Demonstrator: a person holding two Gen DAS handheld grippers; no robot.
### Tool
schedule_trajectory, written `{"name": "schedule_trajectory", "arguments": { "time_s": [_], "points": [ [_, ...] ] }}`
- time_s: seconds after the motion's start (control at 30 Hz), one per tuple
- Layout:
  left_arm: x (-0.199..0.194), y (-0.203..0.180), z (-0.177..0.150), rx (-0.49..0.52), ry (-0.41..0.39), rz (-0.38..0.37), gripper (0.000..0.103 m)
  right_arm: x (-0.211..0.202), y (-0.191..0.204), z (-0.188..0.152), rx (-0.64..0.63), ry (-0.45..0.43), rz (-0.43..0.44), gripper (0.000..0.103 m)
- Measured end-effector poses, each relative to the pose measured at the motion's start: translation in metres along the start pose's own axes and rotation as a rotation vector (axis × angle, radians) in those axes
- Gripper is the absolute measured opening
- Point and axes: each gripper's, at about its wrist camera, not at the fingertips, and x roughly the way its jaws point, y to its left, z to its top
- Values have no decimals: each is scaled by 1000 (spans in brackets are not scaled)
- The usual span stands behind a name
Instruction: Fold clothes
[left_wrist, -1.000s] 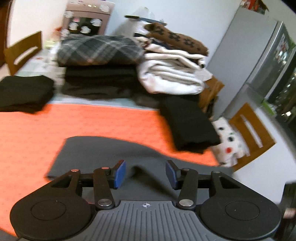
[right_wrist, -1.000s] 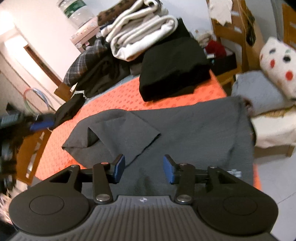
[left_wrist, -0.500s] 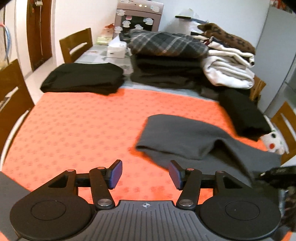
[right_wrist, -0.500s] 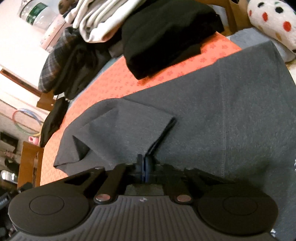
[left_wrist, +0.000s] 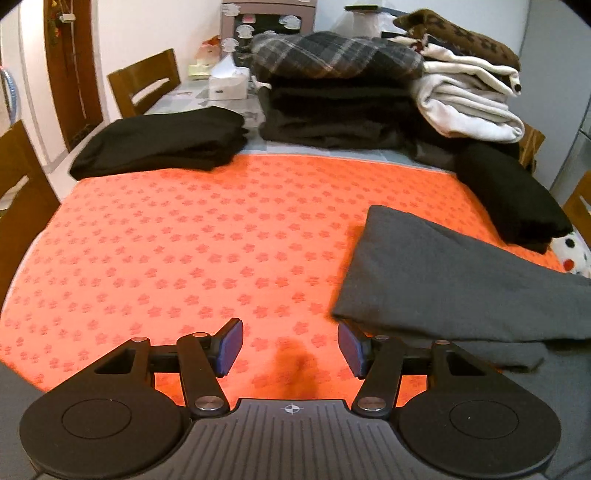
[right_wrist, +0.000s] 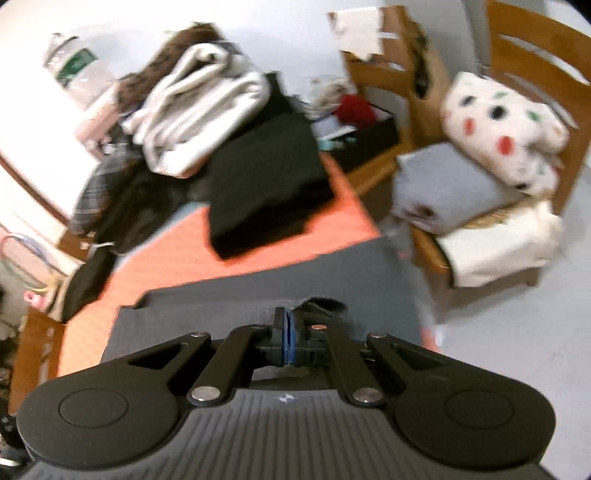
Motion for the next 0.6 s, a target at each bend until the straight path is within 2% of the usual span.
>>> {"name": "schedule_trajectory", "arguments": {
  "time_s": [0.13,0.23,0.43,0.6],
  "points": [
    [2,-19,4,40,-11,-50,61,1,-24,-8,7,17,-46,2],
    [6,-32,10,81,-17,-60,61,8,-34,-13,8,16,-83,2],
    [13,-45,35,94,-30,-82,62,20,-34,-25,-102,63,-164,2],
    [29,-53,64,70,-16,-104,62,11,-31,-33,-114,62,-142,2]
  ]
}}
